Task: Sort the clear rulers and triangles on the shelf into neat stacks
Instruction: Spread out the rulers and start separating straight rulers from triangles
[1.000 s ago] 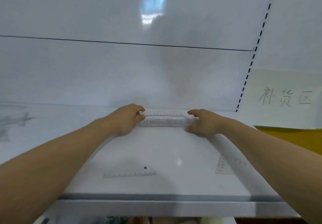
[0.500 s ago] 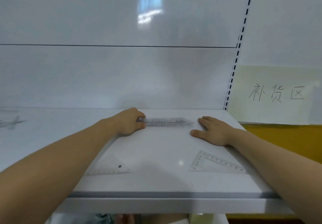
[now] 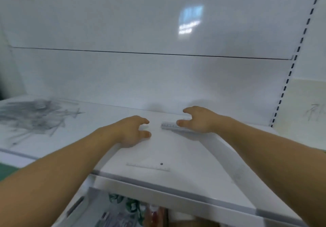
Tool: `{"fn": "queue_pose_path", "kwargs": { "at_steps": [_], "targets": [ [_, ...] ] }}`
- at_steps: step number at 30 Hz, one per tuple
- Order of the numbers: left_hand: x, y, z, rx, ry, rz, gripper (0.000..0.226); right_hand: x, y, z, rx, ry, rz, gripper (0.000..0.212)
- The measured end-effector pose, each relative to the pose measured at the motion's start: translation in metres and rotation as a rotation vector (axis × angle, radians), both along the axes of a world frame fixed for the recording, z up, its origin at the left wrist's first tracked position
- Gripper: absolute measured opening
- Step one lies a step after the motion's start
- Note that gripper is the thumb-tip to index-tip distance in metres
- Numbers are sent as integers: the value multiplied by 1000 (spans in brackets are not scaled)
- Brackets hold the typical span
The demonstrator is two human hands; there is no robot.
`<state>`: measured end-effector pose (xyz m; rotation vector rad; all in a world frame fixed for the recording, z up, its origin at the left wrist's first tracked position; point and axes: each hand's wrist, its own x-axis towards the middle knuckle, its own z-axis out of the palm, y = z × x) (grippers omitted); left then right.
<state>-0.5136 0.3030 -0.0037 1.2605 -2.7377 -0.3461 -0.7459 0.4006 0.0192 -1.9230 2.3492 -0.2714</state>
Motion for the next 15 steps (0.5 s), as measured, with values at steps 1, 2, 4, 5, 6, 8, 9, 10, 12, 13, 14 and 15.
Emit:
{"fn": "queue_pose_path", "kwargs": {
  "at_steps": [1,2,4,5,6,8,9,10,12,13,14,15],
  "targets": [
    [19,-4,2,-4,-6,23,62,18,-13,1,-8,1,31,79],
    [39,-8,4,-10,-12,47,62,37,-27,2,-12,-2,63,78],
    [85,-18,7,-23,-13,108,62,81,-54,4,-10,-13,123,77],
    [110,-24,9,-27,-9,143,62,104,-69,5,-10,-16,155,76],
    [135,-30,11,-29,-7,177,61,128,-83,6,-7,-19,186,76],
    [186,-43,12,-29,-3,245,61,179,-112,7,11,-20,251,74],
    [211,-49,13,-31,5,276,60,204,-125,7,17,-12,287,74],
    [235,-56,14,-34,13,304,60,229,-139,7,14,-3,321,73],
    [281,-71,12,-38,20,356,58,276,-162,6,-3,-2,371,71],
    [301,-79,12,-39,25,381,58,296,-173,5,-8,-6,388,71],
    [321,-86,12,-38,31,402,58,315,-183,5,-4,-4,404,71],
    [338,-94,11,-32,35,419,58,332,-193,4,9,-1,416,72]
  ]
}}
